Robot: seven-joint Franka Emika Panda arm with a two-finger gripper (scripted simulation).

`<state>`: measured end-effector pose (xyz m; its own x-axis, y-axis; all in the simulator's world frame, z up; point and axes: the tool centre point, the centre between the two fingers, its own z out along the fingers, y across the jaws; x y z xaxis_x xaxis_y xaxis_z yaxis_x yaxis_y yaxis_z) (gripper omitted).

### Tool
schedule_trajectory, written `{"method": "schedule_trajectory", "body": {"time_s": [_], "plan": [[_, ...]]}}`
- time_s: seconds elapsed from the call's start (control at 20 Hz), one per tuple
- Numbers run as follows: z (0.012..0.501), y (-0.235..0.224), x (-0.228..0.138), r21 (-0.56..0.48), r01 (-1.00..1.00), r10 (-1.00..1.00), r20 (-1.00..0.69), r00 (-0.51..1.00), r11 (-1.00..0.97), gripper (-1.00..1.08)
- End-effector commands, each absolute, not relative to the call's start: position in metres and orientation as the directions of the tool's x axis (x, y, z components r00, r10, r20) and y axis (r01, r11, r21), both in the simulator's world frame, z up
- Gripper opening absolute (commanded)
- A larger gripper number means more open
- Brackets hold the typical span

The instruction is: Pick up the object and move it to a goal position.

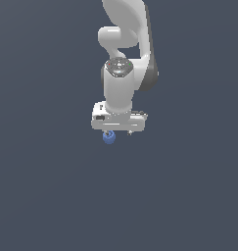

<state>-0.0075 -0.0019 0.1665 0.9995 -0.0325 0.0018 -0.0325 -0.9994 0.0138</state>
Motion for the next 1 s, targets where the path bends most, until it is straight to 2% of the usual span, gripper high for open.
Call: {"method": "schedule_trajectory", "body": {"time_s": [0.0, 0.45, 0.95], "plan": [[0.163, -0.004, -0.010, 0.012, -0.077, -0.077, 0.001, 0.997, -0.997, 1.00], [0.144, -0.014, -0.024, 0.004, -0.318, -0.318, -0.001, 0.948, -0.948, 1.00], [0.122, -0.028, -0.042, -0.001, -0.599, -0.599, -0.004, 0.801, -0.801, 1.00]]}}
